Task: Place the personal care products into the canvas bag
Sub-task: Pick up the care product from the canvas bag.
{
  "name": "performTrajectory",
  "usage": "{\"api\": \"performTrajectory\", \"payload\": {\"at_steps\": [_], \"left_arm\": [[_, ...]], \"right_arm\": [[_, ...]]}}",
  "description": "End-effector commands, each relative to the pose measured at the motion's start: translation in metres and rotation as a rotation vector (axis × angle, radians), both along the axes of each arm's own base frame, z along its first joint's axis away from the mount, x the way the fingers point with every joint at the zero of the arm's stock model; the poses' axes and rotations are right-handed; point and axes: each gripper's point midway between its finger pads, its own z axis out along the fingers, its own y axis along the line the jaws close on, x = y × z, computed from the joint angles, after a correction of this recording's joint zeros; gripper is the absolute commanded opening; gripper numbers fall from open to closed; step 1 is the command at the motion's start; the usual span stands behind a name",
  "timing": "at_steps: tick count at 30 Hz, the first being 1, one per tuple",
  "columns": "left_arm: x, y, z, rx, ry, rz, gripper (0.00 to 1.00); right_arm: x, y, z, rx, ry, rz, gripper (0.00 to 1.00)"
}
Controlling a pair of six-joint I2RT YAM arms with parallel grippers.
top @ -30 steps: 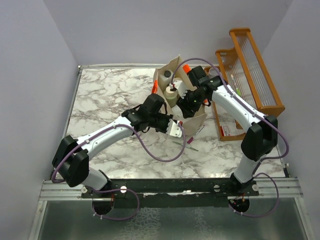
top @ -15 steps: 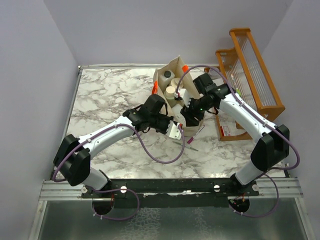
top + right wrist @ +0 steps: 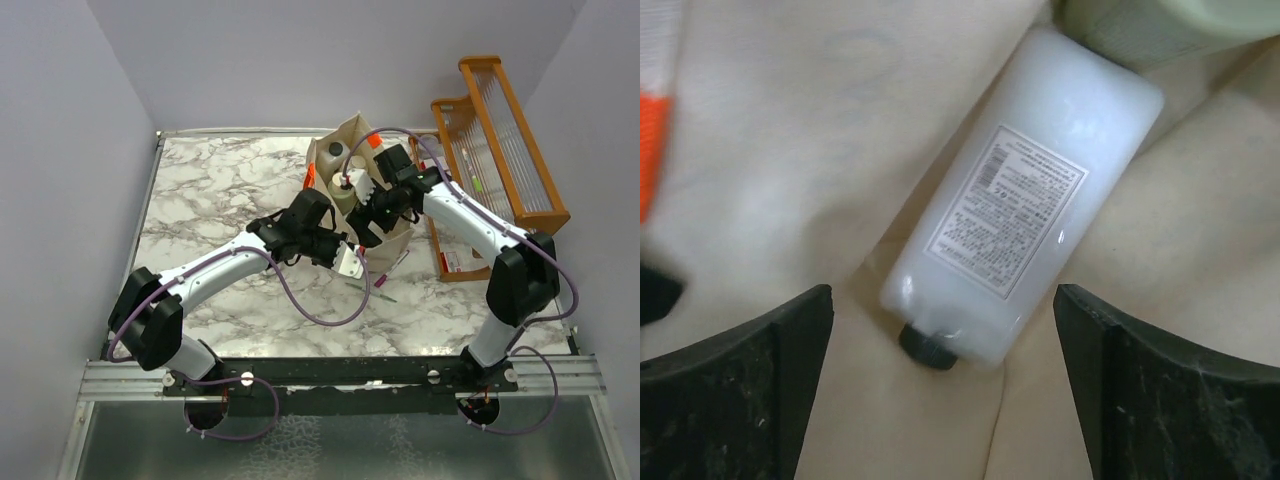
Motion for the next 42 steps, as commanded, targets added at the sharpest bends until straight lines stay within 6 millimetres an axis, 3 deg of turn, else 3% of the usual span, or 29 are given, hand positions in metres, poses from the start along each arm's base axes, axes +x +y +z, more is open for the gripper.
{"api": "performTrajectory", "payload": {"at_steps": [1,9,16,32,35,42], "left_arm": [[-0.016,0.011,-0.021,0.068,0.111,0.005,0.07],[-0.012,0.012,-0.016,0.056,0.109,0.032,0.07],[-0.006,0.007,-0.006,0.022,0.091,0.054,0.07],[-0.005,0.009,-0.001,0.019,0.081,0.065,0.06],[-0.003,0.009,0.001,0.018,0.075,0.074,0.06],[0.0,0.006,0.014,-0.014,0.062,0.089,0.06]], "right_arm": [[0.03,-0.001,-0.025,-0.059,-0.04,-0.091,0.93],[0.031,-0.019,-0.079,-0.199,-0.012,-0.106,0.94],[0.004,-0.005,-0.096,-0.176,0.028,-0.028,0.96],[-0.023,-0.02,-0.154,-0.272,0.132,0.009,1.0],[-0.033,-0.008,-0.149,-0.222,0.181,0.031,1.0],[-0.048,0.025,-0.115,-0.043,0.268,0.081,1.0]]}}
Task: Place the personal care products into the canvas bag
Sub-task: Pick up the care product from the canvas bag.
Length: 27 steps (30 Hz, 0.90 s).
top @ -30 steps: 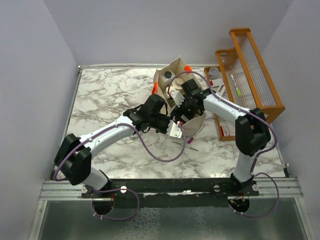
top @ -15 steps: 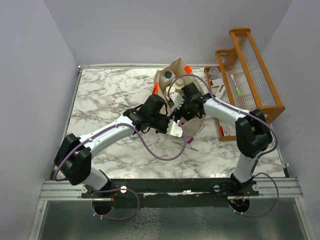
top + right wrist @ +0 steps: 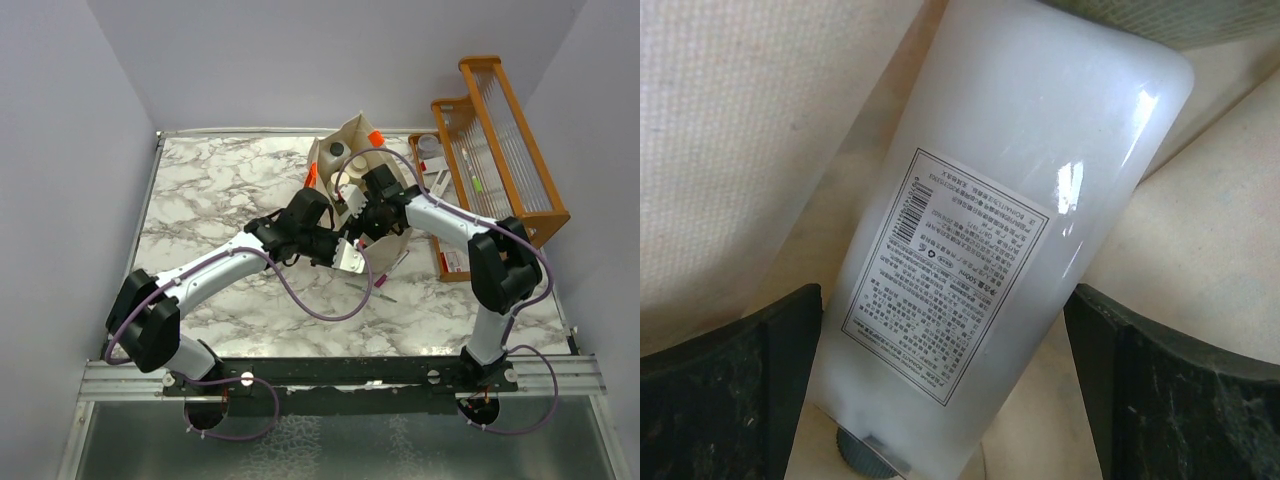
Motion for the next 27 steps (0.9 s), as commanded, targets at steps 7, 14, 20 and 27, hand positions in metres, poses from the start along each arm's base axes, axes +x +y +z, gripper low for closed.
{"api": "performTrajectory", "payload": {"at_steps": [7,14,20,27], "left_arm": [[0.002,0.002,0.015,-0.018,-0.007,0.027,0.06],[0.0,0.004,0.015,-0.017,-0.004,0.026,0.06],[0.001,0.007,0.015,-0.015,0.006,0.03,0.06],[0.003,0.01,0.016,-0.011,0.005,0.036,0.06]], "right_arm": [[-0.075,0.031,-0.018,0.131,0.306,0.15,1.0],[-0.057,-0.008,-0.07,-0.115,0.252,-0.013,1.0],[-0.05,-0.024,-0.094,-0.217,0.247,-0.066,1.0],[-0.057,-0.026,-0.117,-0.234,0.287,-0.05,1.0]]}}
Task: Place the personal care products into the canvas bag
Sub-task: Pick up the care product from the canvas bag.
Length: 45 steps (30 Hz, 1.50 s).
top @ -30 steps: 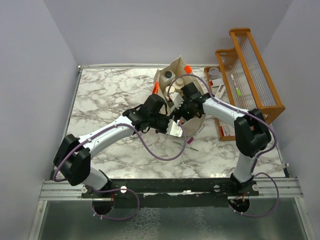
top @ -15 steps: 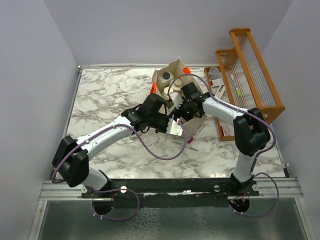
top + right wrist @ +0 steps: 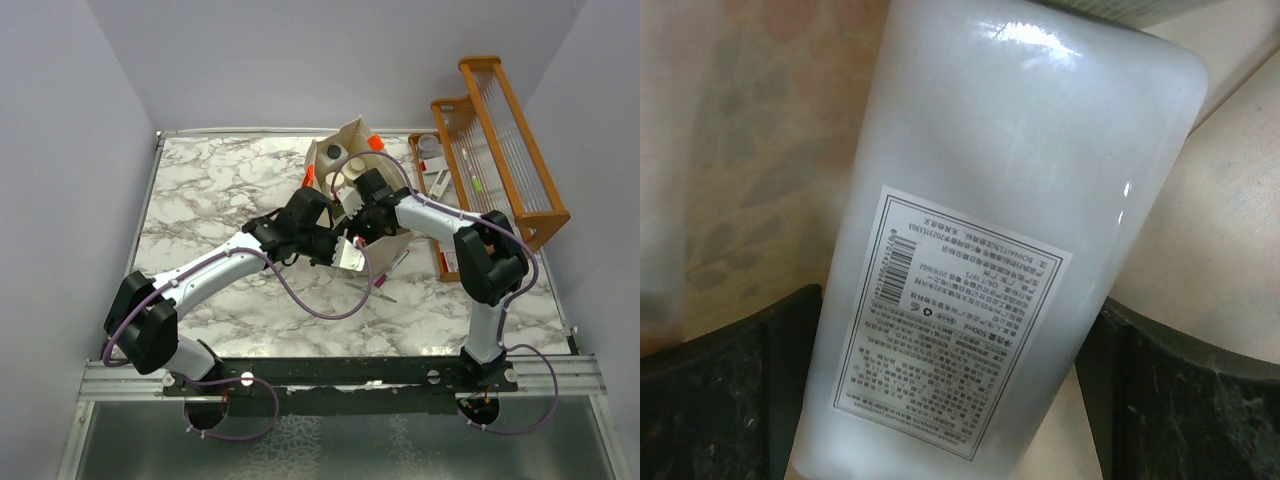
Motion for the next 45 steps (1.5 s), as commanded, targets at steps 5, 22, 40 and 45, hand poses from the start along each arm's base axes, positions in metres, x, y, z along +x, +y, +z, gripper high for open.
{"api": "performTrajectory", "payload": {"at_steps": [5,22,40,45], "left_arm": [[0.002,0.007,0.008,0.001,0.005,0.021,0.06],[0.008,0.005,0.011,-0.014,-0.013,0.046,0.06],[0.013,0.001,0.01,-0.036,-0.005,0.073,0.06],[0.01,0.003,0.002,-0.011,-0.004,0.049,0.06]], "right_arm": [[-0.054,-0.027,-0.09,-0.179,0.229,0.063,0.99],[-0.025,0.019,-0.004,0.025,0.134,0.16,0.35],[0.003,0.026,0.08,0.107,0.038,0.135,0.01],[0.012,0.027,0.1,0.131,0.032,0.124,0.01]]}}
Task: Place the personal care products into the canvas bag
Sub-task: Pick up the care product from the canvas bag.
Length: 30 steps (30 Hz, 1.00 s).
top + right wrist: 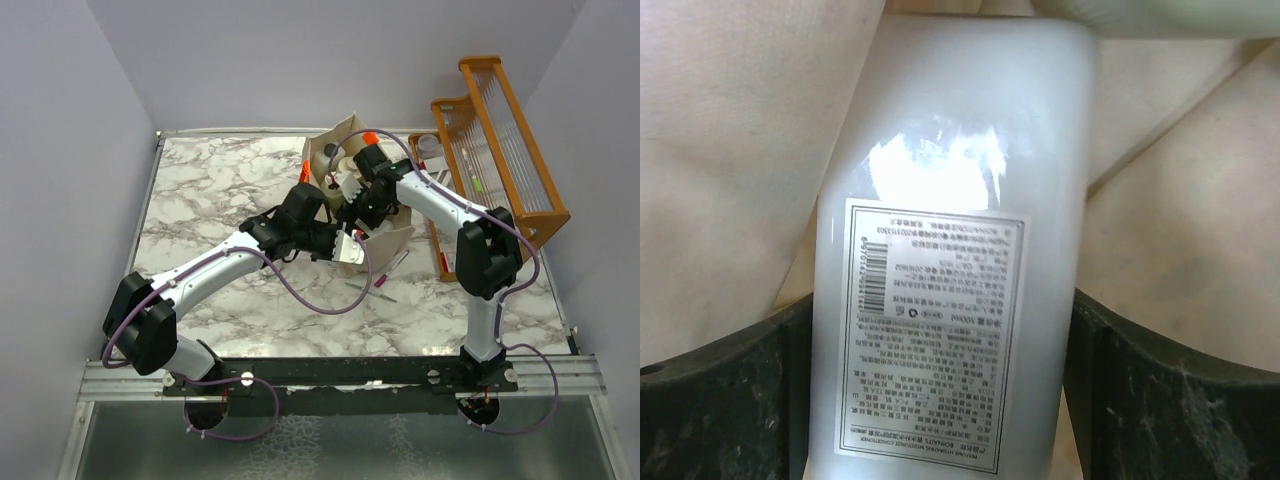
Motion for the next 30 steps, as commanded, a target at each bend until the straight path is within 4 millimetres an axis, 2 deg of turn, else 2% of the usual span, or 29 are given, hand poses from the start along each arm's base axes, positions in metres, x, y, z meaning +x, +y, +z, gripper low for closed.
{"api": "performTrajectory", "payload": {"at_steps": [1,18,26,30], "left_arm": [[0.0,0.007,-0.01,0.039,0.001,-0.001,0.06],[-0.001,0.007,-0.015,0.052,0.008,-0.016,0.06],[0.0,0.006,-0.014,0.048,0.005,-0.015,0.06],[0.0,0.003,-0.011,0.038,0.013,-0.011,0.08]], "right_arm": [[0.006,0.022,0.049,0.132,-0.029,0.032,0.01],[0.024,0.022,0.084,0.154,-0.068,0.022,0.01],[0.024,0.023,0.096,0.155,-0.067,0.022,0.01],[0.026,0.025,0.109,0.183,-0.096,0.026,0.01]]}}
